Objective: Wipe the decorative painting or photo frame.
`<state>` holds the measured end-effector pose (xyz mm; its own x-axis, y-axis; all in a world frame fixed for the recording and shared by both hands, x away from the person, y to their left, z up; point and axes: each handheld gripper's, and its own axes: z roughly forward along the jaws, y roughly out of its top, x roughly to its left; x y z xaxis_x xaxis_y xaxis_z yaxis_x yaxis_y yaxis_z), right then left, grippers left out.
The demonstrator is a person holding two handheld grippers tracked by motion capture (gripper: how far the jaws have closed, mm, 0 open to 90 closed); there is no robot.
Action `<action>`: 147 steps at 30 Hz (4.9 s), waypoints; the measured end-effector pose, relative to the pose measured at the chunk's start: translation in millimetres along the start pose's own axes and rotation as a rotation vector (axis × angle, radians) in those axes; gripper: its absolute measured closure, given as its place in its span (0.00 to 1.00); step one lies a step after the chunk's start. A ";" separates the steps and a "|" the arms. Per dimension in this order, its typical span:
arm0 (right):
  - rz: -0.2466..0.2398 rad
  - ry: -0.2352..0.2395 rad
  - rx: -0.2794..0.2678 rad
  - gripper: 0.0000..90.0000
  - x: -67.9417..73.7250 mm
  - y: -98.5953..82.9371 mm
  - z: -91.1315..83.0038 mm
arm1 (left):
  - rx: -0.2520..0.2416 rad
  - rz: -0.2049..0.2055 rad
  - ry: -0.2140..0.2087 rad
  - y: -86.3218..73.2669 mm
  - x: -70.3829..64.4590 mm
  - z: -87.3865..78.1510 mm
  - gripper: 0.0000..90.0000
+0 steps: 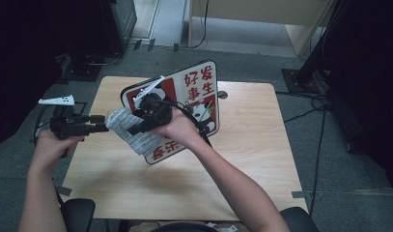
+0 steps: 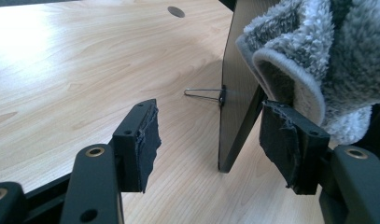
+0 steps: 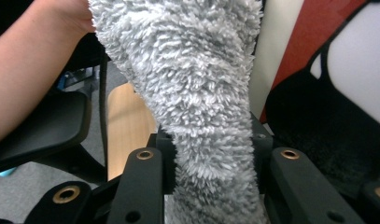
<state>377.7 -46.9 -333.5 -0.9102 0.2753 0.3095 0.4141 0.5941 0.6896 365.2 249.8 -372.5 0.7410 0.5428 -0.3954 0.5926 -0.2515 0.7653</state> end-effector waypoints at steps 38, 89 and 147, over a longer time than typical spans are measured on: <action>0.048 0.013 0.053 0.75 -6.7 -49.7 32.3 | 0.008 0.017 -0.022 10.0 -12.9 4.6 0.56; 0.060 0.022 0.055 0.75 -19.2 -101.4 58.0 | 0.089 0.063 -0.134 37.7 -25.8 63.4 0.73; -0.010 -0.035 0.073 0.77 -33.9 -106.5 -17.5 | 0.078 0.069 -0.163 37.6 -26.1 61.2 0.84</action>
<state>364.3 -132.7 -406.0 -0.9142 0.2944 0.2787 0.4053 0.6502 0.6426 387.5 177.2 -364.4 0.8186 0.3864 -0.4250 0.5562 -0.3487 0.7544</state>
